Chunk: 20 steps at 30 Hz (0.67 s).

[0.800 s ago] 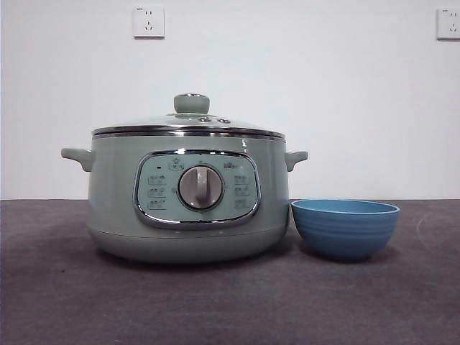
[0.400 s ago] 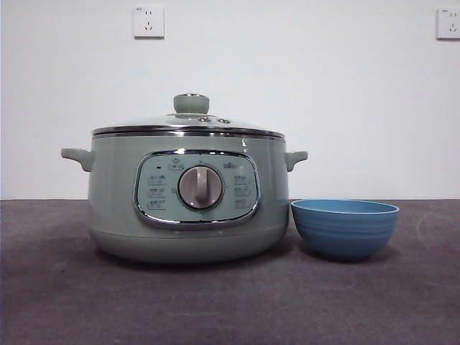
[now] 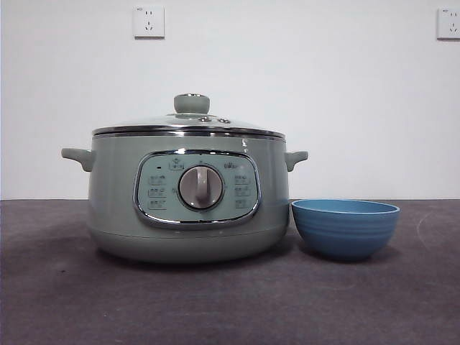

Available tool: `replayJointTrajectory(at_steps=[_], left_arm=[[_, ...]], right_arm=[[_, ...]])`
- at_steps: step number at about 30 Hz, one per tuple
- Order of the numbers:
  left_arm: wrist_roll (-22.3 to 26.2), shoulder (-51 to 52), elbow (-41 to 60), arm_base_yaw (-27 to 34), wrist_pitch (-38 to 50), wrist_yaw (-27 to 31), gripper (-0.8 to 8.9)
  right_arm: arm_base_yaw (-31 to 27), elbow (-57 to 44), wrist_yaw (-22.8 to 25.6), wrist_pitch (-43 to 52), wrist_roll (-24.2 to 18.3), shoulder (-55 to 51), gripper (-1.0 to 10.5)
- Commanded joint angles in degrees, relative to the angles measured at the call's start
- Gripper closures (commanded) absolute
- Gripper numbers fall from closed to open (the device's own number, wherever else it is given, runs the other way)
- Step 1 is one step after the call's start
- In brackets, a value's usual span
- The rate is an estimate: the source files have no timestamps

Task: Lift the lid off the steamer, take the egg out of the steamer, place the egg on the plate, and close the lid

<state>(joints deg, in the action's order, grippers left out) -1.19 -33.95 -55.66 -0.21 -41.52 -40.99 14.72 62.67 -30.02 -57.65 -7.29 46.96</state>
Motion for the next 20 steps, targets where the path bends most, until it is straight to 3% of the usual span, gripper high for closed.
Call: replayJointTrajectory(at_steps=[1,6,14,20], left_arm=[[0.0,-4.4,-2.3,-1.3,1.7,0.0,3.11],[1.0,-12.7,-6.0,-6.3,7.0,0.9,3.11],[1.3,-26.6,-9.4,-18.3,15.9,14.4,3.11],[1.5,-36.2,-9.4,-23.5,26.4,20.9,3.11]], right_arm=[[0.1,0.0,0.0,0.1,0.2,-0.1,4.4],[0.1,0.0,0.0,0.1,0.2,-0.1,4.4],[0.1,0.0,0.0,0.1,0.2,-0.1,4.4],[0.1,0.0,0.0,0.1,0.2,-0.1,4.4]])
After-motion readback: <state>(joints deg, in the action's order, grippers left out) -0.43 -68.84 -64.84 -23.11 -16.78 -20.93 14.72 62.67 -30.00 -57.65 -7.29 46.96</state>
